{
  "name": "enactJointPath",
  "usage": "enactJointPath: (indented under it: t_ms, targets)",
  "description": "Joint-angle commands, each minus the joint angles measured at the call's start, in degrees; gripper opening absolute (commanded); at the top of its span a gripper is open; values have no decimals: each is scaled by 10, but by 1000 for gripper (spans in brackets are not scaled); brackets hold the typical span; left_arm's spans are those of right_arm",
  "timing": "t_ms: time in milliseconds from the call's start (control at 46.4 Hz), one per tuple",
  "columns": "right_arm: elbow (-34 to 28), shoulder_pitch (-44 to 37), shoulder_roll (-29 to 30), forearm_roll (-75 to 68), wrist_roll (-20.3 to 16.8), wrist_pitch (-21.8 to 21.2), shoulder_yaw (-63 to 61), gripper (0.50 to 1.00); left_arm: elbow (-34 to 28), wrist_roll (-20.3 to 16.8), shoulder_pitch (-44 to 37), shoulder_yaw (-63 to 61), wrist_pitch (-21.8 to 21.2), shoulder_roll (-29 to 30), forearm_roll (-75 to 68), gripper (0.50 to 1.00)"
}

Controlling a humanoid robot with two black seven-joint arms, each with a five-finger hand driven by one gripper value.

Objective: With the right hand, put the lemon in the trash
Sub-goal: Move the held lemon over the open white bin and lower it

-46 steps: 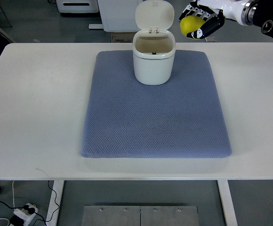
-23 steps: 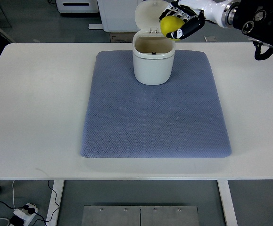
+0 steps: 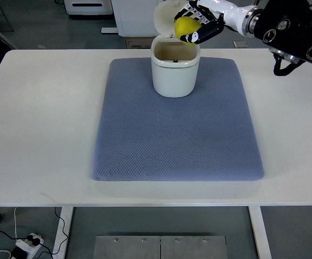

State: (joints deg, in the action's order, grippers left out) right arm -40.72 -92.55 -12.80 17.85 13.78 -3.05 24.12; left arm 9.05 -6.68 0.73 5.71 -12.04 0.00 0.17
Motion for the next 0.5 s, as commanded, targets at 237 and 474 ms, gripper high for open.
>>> enactJointPath:
  t_ms: [237, 474]
  targets:
    - [14, 24, 1, -12, -5, 1, -39, 500, 0, 0, 0, 0, 0, 0, 0, 1000]
    - [14, 35, 24, -15, -5, 11, -40, 500, 0, 0, 0, 0, 0, 0, 0, 1000]
